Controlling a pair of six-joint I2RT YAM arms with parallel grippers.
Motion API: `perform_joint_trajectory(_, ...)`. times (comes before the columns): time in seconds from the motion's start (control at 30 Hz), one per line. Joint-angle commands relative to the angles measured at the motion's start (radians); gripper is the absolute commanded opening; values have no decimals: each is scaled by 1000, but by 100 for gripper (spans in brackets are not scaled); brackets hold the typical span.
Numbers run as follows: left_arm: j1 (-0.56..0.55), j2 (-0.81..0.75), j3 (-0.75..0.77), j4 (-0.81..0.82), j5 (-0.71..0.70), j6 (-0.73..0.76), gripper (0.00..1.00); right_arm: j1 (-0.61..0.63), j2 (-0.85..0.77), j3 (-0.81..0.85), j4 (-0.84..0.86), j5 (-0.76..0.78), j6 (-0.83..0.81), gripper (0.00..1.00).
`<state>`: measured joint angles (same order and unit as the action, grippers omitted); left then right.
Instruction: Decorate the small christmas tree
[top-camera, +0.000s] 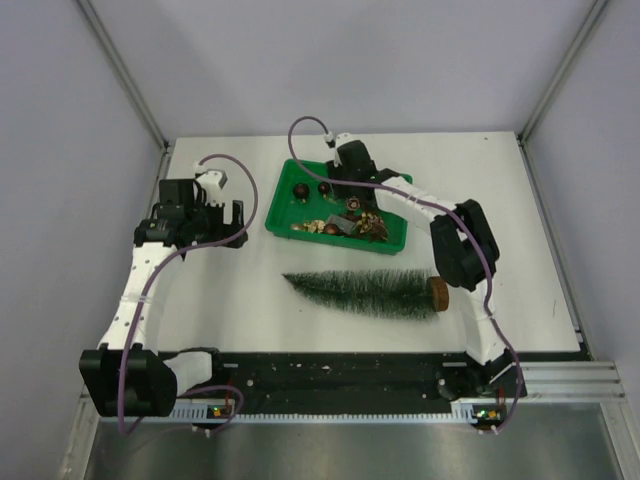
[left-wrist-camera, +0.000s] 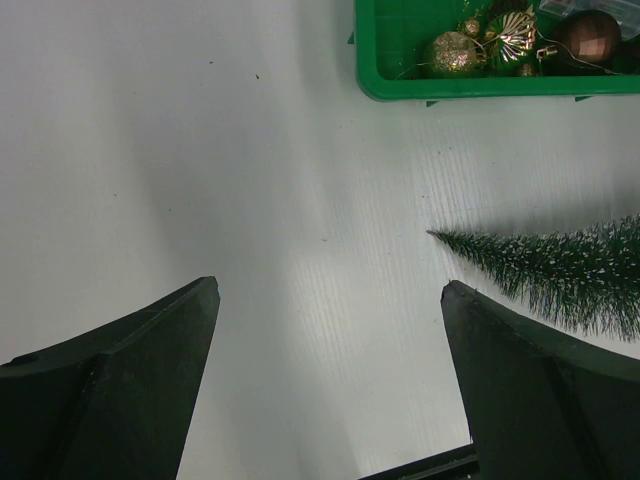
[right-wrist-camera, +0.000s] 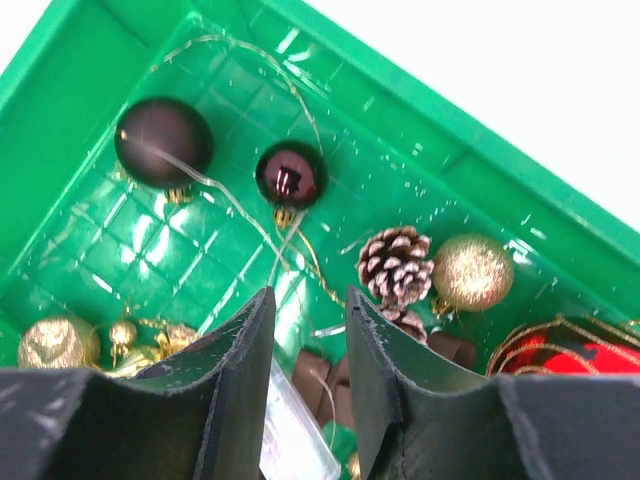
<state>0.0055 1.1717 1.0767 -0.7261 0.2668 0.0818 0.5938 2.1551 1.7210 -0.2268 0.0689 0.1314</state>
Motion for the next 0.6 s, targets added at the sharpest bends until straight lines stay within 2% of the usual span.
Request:
perform_joint_trajectory(0.0,-1,-1,-11,16,-14,12,99,8,46,72,76,29,-6,32)
perform_joint_trajectory(0.17,-1,-4,-4,11,-14,15,99,9,98,132,66,22,-4,26)
perform_joint_trajectory(0.23,-1,-6,0,10,-14,16,99,8,106,143,66,16,-4,17)
perform_joint_trajectory(0.3,-1,-4,3,10,-14,16,99,8,101,152,57,11,-4,1)
perform_joint_trajectory(0.57,-1,12,32,25,100,7,99,37,-116,88,67,2,-27,0)
